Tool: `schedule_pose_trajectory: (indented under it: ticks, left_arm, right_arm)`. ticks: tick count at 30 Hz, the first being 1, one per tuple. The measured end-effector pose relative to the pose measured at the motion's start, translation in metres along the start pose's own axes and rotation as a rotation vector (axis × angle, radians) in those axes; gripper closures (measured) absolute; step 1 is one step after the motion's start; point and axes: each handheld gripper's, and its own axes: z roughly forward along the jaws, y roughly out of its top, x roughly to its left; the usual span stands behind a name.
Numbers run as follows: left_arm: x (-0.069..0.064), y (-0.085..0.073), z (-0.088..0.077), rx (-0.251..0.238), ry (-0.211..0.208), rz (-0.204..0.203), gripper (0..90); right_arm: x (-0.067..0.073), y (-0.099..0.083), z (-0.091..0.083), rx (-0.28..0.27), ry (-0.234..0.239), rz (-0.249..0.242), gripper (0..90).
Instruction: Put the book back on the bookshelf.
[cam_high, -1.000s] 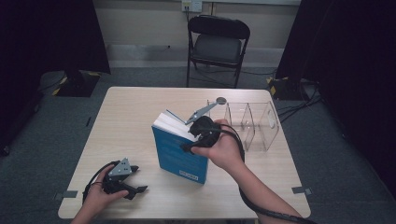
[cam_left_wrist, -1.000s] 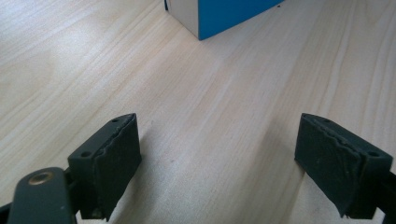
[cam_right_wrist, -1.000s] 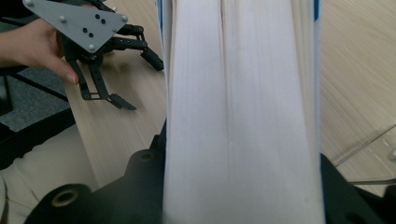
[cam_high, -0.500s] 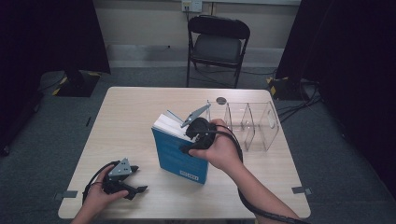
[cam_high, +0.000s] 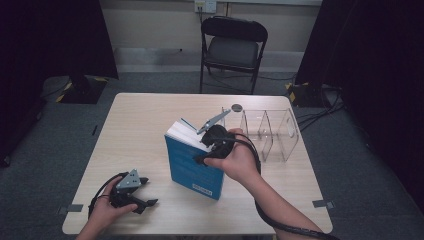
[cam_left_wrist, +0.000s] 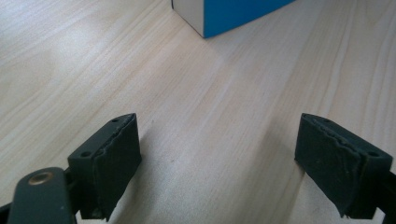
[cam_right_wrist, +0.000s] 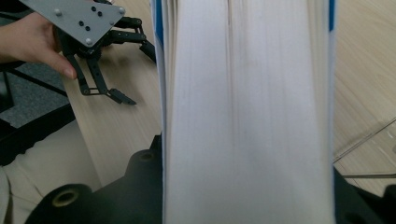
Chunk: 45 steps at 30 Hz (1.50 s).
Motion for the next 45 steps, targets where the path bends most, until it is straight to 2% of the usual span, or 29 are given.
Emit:
schedule_pose_trajectory:
  ticks: [2,8,10,15,16,23,25,27,34,42,45]
  left_arm:
    - [0.0,0.0,0.0,0.0,0.0,0.0,13.7]
    - [0.0,0.0,0.0,0.0,0.0,0.0,13.7]
    - [0.0,0.0,0.0,-0.001,0.0,0.0,13.7]
    - [0.0,0.0,0.0,0.0,0.0,0.0,13.7]
    - [0.0,0.0,0.0,-0.001,0.0,-0.001,13.7]
    - [0.0,0.0,0.0,0.001,0.007,0.001,13.7]
    - [0.0,0.0,0.0,0.001,0.007,0.0,13.7]
    - [0.0,0.0,0.0,0.001,0.007,0.0,13.7]
    - [0.0,0.0,0.0,0.001,0.008,0.001,13.7]
    - [0.0,0.0,0.0,0.002,0.007,0.002,13.5]
    - [0.0,0.0,0.0,0.002,0.007,0.002,13.5]
  right_arm:
    - [0.0,-0.001,-0.002,0.01,0.0,0.021,61.3]
    - [0.0,-0.004,-0.013,0.032,-0.02,0.019,61.4]
    - [-0.001,-0.007,-0.019,0.034,-0.025,0.033,61.3]
    - [-0.004,-0.012,-0.031,0.003,-0.028,0.051,61.4]
    - [-0.004,-0.013,-0.034,0.008,-0.03,0.069,61.4]
    - [-0.008,-0.017,-0.047,0.018,-0.061,0.071,61.4]
    - [-0.01,-0.022,-0.054,0.017,-0.069,0.096,61.4]
    - [-0.011,-0.025,-0.058,0.018,-0.08,0.093,61.4]
    - [-0.016,-0.035,-0.065,0.017,-0.078,0.132,61.3]
    - [-0.018,-0.046,-0.075,0.007,-0.083,0.142,61.4]
    - [-0.017,-0.05,-0.08,0.013,-0.105,0.136,61.4]
